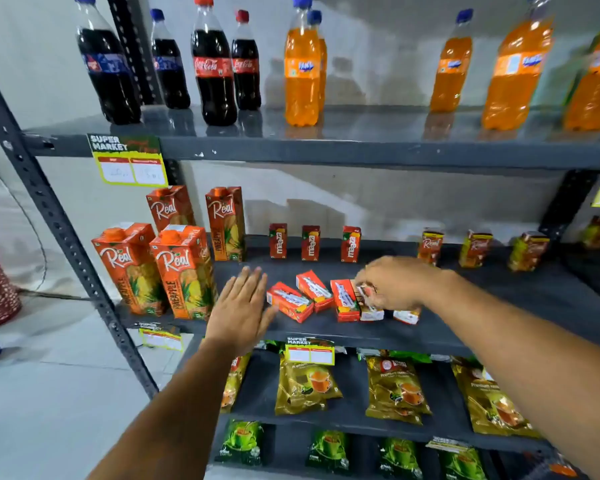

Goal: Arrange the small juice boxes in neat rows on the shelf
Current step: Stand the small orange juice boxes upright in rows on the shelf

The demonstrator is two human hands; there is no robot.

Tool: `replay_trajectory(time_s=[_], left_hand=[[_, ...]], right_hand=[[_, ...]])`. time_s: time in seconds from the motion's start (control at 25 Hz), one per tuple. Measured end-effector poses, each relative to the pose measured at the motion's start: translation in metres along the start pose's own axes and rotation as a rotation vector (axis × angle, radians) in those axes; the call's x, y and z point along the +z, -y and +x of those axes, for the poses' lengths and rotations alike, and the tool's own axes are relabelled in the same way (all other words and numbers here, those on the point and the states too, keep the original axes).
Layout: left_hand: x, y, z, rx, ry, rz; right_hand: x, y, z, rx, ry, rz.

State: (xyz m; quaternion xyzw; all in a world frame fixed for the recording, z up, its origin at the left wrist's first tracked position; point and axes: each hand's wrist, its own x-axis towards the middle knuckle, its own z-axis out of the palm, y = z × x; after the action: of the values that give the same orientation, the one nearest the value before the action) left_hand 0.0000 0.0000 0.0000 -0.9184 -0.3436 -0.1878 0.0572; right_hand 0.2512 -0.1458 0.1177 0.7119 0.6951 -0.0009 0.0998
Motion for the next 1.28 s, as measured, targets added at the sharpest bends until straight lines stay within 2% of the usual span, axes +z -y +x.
replay_trajectory(time_s=[0.16,0.24,0.52,0.64,0.84,0.96,1.08,1.2,1.28], left_hand=[[0.059,0.02,0.002,-0.153,0.106,-0.118],[0.079,0.03,0.006,-0.174,0.144,-0.132],[0.122,0.052,0.005,-0.118,-0.055,-0.168],[0.127,0.055,0.004,-0.091,-0.084,-0.176],[0.126,0.054,0.003,-0.096,-0.116,-0.156],[0.122,0.066,0.004,-0.035,-0.136,-0.143],[0.125,0.069,0.004,-0.041,-0.182,-0.139],[0.128,0.065,0.005,-0.05,-0.213,-0.131],[0.129,0.066,0.005,-0.052,-0.228,-0.131]], right_hand=[[0.026,0.016,0.066,-0.015,0.137,0.038],[0.038,0.024,0.095,-0.054,0.147,0.06],[0.085,0.056,0.143,-0.157,0.015,-0.009],[0.088,0.056,0.15,-0.203,-0.024,0.001],[0.088,0.053,0.155,-0.189,0.066,0.019],[0.089,0.055,0.157,-0.172,0.102,0.056],[0.078,0.056,0.157,-0.186,0.075,0.087],[0.041,0.059,0.175,-0.17,-0.022,0.253],[0.016,0.067,0.201,-0.117,0.014,0.323]])
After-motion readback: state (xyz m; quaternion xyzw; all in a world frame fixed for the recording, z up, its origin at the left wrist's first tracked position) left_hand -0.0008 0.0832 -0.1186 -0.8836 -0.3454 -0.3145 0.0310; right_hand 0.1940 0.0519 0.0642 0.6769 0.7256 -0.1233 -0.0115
